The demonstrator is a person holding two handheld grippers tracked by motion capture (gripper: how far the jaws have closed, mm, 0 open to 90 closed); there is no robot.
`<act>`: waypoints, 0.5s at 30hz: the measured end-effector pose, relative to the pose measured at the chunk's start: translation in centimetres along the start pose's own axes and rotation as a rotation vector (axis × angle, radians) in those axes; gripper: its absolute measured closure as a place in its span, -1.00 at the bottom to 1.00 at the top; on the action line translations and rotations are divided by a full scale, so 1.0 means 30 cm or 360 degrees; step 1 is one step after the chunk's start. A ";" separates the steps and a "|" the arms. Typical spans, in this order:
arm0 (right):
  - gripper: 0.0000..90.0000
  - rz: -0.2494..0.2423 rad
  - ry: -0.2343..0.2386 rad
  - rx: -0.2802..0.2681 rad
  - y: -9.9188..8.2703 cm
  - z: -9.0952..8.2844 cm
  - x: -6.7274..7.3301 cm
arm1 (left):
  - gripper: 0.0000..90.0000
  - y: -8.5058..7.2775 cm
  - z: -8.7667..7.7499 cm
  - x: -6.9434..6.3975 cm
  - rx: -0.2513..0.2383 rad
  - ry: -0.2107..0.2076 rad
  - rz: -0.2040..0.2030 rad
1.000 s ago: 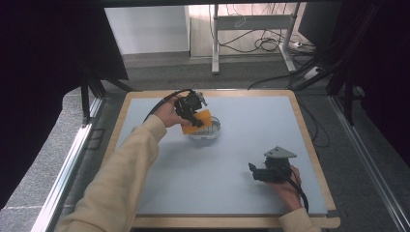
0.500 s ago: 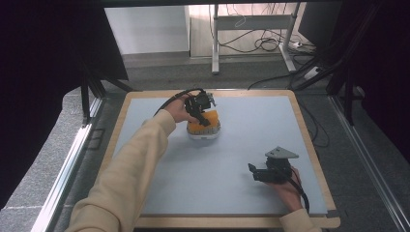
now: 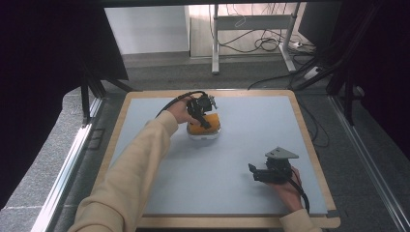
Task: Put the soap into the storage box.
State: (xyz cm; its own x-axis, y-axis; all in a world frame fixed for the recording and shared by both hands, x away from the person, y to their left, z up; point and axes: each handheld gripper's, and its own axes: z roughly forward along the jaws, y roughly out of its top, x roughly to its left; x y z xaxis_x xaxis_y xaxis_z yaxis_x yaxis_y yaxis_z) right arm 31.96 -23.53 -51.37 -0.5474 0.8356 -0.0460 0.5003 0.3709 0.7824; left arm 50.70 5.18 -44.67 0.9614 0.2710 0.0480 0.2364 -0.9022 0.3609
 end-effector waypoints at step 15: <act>-0.67 0.0011 0.0037 -0.0003 0.001 -0.004 0.011 | -0.62 -0.022 -0.098 0.004 -0.0197 0.0228 -0.0355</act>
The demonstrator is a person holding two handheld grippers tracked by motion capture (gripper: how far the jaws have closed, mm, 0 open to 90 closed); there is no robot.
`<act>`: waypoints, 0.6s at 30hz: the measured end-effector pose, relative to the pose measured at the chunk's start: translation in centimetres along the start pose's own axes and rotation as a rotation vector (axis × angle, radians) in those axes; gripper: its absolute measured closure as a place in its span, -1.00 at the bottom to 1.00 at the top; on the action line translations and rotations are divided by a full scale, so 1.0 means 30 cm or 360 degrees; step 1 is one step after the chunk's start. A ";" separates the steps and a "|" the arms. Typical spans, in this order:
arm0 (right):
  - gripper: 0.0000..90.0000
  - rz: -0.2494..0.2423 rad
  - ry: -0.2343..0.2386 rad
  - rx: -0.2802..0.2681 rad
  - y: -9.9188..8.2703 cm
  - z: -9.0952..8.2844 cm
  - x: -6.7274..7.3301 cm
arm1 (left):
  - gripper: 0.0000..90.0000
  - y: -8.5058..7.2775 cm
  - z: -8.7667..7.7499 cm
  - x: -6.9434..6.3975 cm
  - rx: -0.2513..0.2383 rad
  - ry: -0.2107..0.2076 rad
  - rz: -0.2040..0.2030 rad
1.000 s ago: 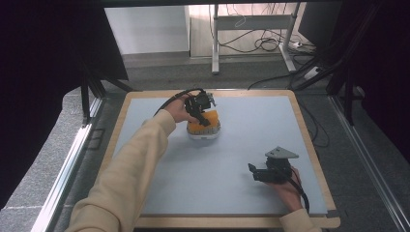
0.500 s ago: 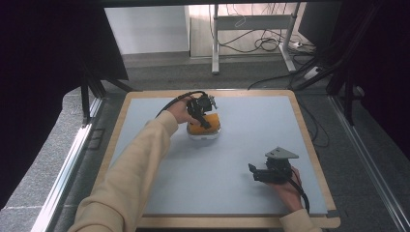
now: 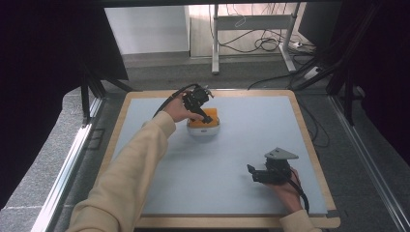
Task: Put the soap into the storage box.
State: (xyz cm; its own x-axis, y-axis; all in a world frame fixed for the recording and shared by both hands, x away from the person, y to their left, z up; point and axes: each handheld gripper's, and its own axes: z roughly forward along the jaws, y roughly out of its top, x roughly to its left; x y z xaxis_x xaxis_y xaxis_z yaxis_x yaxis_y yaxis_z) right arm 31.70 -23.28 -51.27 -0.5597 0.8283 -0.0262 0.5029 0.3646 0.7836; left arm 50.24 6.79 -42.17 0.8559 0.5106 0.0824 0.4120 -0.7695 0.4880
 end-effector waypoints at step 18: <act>-0.67 -0.0035 -0.0022 -0.0004 0.014 0.012 0.012 | -0.61 -0.199 -0.179 -0.094 -0.0243 0.0004 -0.0176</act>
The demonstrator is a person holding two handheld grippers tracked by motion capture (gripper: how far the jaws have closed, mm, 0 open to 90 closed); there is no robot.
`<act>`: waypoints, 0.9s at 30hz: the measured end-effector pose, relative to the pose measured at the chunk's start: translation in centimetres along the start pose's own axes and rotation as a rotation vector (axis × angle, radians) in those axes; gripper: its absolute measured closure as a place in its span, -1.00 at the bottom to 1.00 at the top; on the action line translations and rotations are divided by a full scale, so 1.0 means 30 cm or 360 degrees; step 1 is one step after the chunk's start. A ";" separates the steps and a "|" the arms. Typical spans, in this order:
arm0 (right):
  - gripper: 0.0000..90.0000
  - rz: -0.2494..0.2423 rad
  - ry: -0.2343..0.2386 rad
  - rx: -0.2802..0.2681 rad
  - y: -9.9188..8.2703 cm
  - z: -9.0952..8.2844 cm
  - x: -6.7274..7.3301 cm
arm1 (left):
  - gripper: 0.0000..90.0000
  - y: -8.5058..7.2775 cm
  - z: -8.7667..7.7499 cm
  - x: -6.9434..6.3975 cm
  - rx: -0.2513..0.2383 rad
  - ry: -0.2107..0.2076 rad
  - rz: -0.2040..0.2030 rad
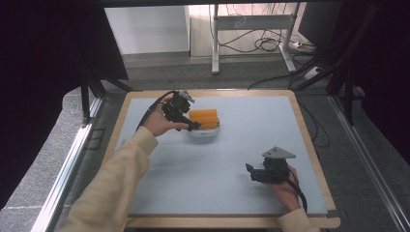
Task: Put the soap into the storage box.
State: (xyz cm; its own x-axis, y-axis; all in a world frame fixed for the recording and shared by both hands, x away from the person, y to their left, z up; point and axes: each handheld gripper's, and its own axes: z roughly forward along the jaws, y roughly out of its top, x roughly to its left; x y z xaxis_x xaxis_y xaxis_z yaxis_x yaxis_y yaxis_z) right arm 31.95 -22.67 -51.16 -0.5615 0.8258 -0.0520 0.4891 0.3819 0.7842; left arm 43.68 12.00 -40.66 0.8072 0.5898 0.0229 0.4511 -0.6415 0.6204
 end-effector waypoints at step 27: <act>-0.67 0.0011 -0.0014 -0.0007 0.001 -0.015 -0.007 | -0.60 -0.361 -0.146 -0.199 -0.0233 0.0125 -0.0258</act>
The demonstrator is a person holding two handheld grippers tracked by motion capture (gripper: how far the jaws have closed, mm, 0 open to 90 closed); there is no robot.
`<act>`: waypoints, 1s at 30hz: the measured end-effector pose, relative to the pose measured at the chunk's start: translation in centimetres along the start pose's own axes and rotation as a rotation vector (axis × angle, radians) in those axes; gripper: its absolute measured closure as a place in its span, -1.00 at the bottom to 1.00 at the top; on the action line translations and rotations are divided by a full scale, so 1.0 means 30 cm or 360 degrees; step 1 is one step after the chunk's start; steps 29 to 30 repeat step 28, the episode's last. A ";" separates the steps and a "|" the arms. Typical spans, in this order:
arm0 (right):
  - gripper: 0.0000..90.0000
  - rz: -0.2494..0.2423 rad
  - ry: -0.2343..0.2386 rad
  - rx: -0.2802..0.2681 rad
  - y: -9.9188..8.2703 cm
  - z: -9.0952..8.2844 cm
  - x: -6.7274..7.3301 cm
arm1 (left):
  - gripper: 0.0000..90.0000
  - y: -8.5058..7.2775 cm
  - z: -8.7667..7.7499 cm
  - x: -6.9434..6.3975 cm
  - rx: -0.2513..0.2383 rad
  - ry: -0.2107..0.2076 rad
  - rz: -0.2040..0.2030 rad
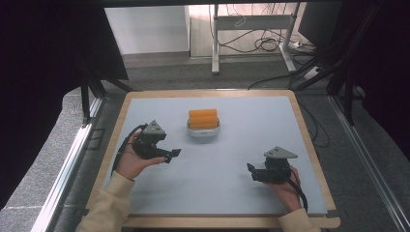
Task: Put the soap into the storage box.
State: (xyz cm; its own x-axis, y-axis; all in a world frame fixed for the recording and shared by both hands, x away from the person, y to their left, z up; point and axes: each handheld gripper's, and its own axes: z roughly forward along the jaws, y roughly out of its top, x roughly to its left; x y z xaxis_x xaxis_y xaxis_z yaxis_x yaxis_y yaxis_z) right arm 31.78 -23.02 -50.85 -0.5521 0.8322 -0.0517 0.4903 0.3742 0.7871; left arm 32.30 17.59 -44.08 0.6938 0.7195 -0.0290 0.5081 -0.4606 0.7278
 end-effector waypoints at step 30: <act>-0.68 -0.0048 -0.0025 0.0012 0.008 0.019 -0.019 | -0.60 -0.176 0.017 -0.039 0.0021 0.0107 -0.0115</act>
